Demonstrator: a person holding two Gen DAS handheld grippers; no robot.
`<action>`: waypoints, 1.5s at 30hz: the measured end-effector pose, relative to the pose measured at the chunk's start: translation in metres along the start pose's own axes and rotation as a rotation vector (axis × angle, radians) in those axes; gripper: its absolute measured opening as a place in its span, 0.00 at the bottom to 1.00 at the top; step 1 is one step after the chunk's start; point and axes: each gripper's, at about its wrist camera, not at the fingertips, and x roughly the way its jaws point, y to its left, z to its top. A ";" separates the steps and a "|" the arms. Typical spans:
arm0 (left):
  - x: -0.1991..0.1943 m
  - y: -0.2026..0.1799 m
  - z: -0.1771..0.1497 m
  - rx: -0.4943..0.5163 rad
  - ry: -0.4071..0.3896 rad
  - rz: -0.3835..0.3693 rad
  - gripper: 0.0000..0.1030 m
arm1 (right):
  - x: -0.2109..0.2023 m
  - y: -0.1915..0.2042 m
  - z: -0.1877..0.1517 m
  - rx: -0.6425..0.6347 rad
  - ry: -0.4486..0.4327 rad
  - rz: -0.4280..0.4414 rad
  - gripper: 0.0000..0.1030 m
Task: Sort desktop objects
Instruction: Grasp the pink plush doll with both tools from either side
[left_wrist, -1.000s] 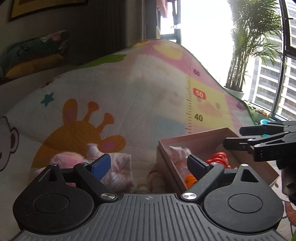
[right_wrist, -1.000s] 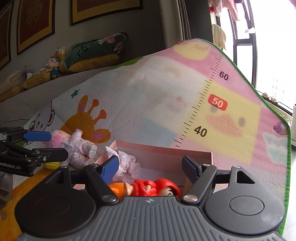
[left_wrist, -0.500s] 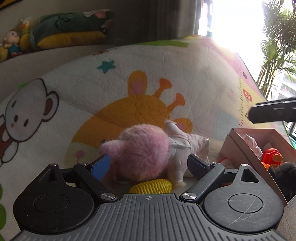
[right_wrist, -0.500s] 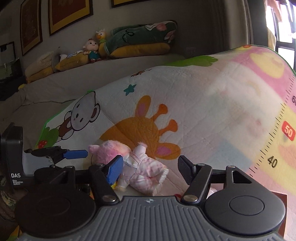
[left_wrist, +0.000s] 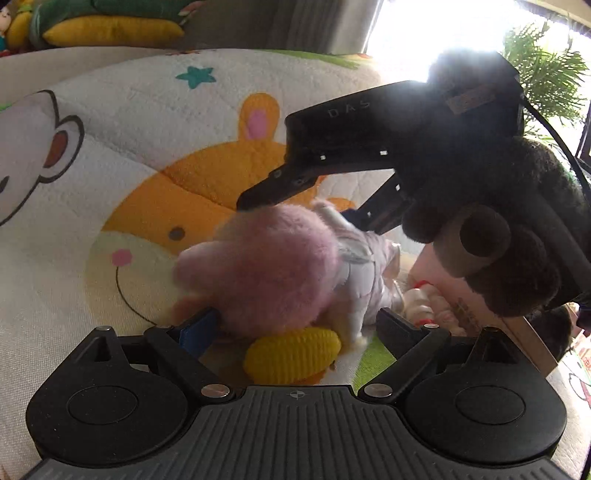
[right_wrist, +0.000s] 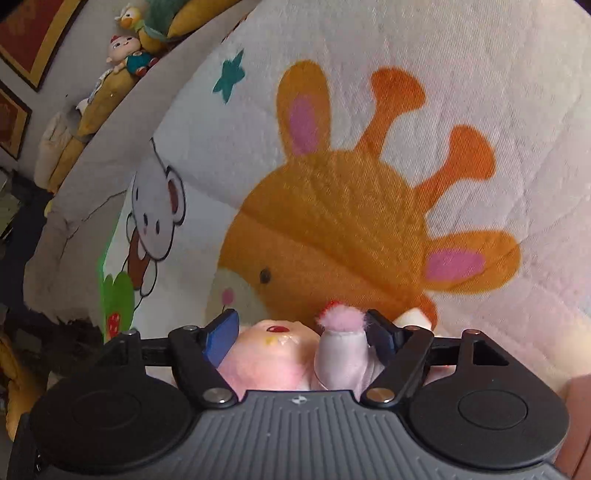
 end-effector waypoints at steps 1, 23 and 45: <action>-0.005 -0.003 -0.004 0.005 0.007 -0.008 0.93 | -0.004 0.002 -0.008 -0.007 0.017 0.012 0.75; -0.135 -0.074 -0.043 0.085 -0.075 0.164 0.95 | -0.156 0.019 -0.118 -0.361 -0.185 -0.164 0.72; -0.118 -0.050 -0.046 -0.176 -0.020 0.143 0.91 | -0.100 0.035 -0.219 -0.683 -0.170 -0.116 0.82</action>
